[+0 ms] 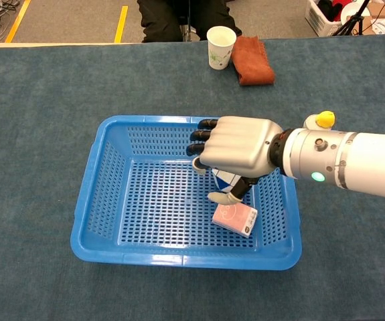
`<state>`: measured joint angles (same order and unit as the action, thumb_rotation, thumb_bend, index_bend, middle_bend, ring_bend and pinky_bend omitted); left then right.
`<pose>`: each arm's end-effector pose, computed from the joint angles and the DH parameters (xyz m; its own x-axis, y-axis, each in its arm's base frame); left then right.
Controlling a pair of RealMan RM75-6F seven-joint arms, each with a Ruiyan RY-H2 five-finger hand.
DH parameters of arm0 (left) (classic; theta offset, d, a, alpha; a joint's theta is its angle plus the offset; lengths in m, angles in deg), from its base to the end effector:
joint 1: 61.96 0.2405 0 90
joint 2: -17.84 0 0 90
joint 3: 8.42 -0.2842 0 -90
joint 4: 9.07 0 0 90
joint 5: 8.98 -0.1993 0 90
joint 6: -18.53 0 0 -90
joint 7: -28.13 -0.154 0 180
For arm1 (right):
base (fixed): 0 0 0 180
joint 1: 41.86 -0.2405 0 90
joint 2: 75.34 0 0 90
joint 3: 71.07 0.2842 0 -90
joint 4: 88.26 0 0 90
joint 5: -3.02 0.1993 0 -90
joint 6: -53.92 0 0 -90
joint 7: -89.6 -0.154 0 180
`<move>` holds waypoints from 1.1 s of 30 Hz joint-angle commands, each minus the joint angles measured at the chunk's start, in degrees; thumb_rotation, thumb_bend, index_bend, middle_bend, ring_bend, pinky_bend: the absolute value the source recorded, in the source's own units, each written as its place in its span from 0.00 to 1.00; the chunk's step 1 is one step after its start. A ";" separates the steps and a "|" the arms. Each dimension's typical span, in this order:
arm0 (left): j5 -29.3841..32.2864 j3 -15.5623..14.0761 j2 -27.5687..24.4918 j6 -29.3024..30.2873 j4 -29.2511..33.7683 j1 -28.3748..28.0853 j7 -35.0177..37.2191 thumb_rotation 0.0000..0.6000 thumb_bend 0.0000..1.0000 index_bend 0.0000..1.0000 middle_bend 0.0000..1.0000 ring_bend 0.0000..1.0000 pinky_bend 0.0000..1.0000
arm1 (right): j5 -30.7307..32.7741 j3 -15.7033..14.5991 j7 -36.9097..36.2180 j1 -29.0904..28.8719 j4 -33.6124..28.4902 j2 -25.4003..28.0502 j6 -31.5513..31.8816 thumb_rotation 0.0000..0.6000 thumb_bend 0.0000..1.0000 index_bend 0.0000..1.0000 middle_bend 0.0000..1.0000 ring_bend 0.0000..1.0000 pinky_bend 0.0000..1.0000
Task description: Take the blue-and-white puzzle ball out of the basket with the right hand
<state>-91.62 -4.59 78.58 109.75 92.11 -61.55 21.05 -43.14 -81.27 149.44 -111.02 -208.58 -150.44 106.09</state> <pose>-0.3235 0.1631 0.2085 0.4259 -0.0687 0.9021 0.9003 0.1312 -0.4151 -0.0681 -0.2743 -0.0025 0.9353 -0.0882 0.3427 -0.2474 -0.8554 0.4550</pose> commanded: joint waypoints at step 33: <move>0.14 0.05 -0.12 -0.10 0.05 0.17 0.32 1.00 0.25 0.31 0.34 0.23 0.23 | -2.71 -7.34 -3.08 2.44 -2.47 12.07 -3.00 0.28 0.41 0.28 0.18 0.00 0.00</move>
<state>-91.48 -4.54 78.46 109.65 92.16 -61.38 21.38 -46.00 -88.59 146.22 -108.48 -211.18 -138.21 103.21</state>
